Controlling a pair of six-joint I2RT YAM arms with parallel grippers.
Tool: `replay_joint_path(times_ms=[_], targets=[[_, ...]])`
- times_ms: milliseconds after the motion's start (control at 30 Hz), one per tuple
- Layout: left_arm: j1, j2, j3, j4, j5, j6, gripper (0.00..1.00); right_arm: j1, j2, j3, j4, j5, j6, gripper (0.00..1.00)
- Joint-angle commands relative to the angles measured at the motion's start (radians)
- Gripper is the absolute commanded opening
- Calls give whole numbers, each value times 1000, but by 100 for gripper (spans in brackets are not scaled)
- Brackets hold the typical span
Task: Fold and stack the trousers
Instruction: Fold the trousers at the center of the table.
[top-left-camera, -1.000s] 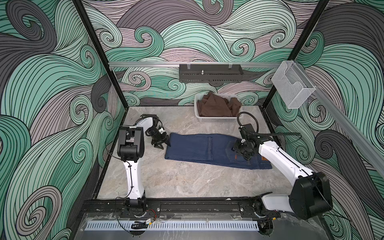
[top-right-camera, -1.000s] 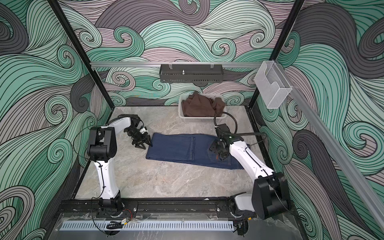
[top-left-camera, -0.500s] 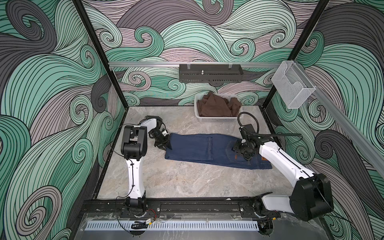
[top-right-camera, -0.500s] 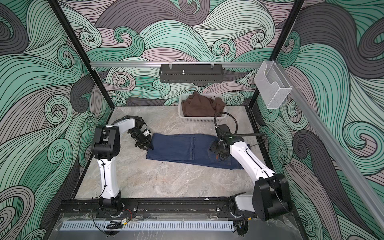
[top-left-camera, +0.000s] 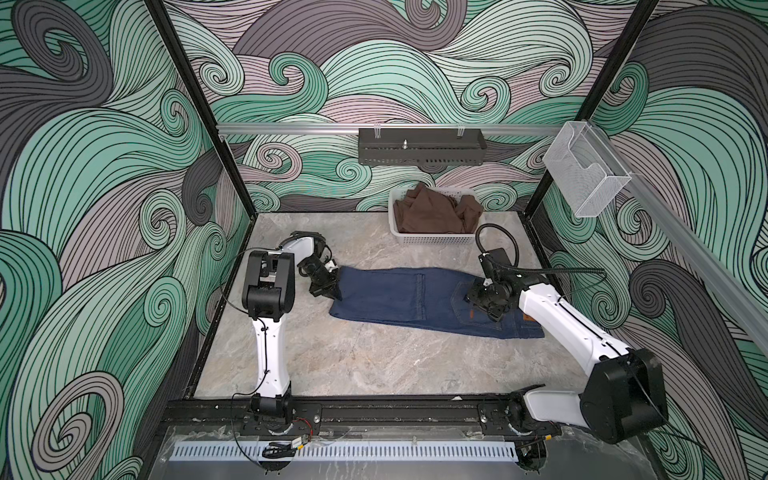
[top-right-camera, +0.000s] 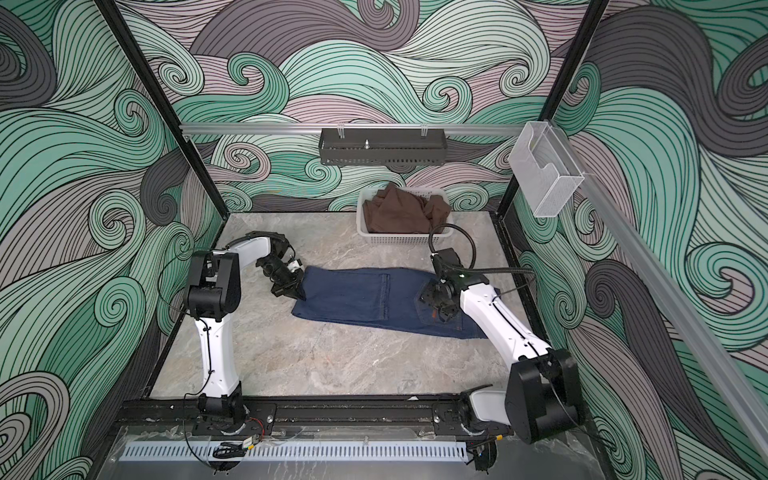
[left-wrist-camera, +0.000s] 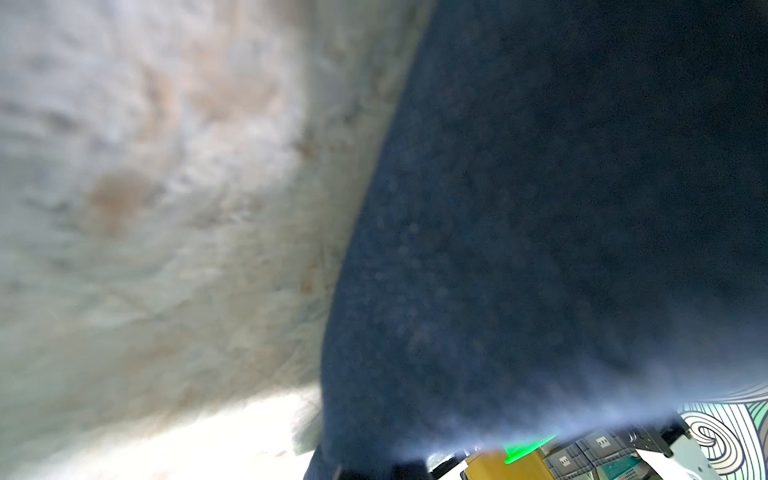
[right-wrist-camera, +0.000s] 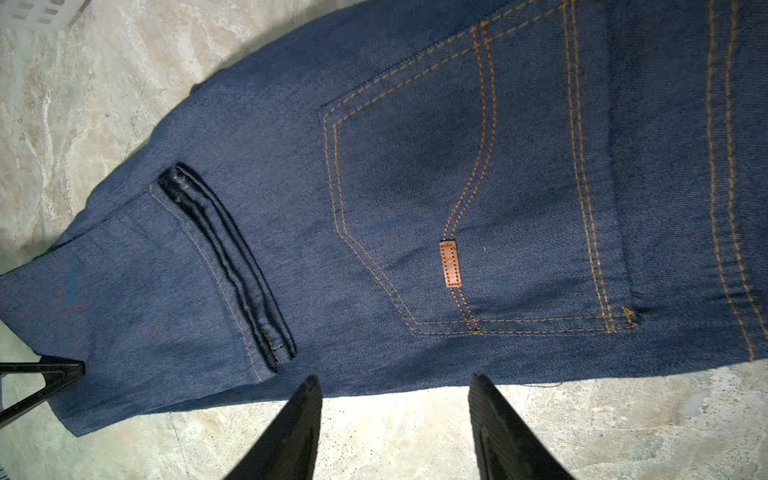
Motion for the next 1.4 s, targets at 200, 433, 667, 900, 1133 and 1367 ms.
replay_joint_path(times_ms=[200,433,667,900,1133,1367], targets=[[-3,-80,11,25,-78,-30,0,3,-2,-27,2,33,6,58],[33,-138,20,-15,-251,-75,0,-2,-8,-30,4,45,-1,58],[100,-196,31,-92,-484,-107,0,-41,-20,-26,4,47,-23,61],[174,-237,73,-141,-655,-119,0,-121,-19,-29,39,17,-77,69],[220,-230,150,-186,-718,-123,0,-175,7,-75,127,-55,-116,72],[213,-248,146,-190,-610,-109,0,-176,95,-110,238,-177,-127,70]])
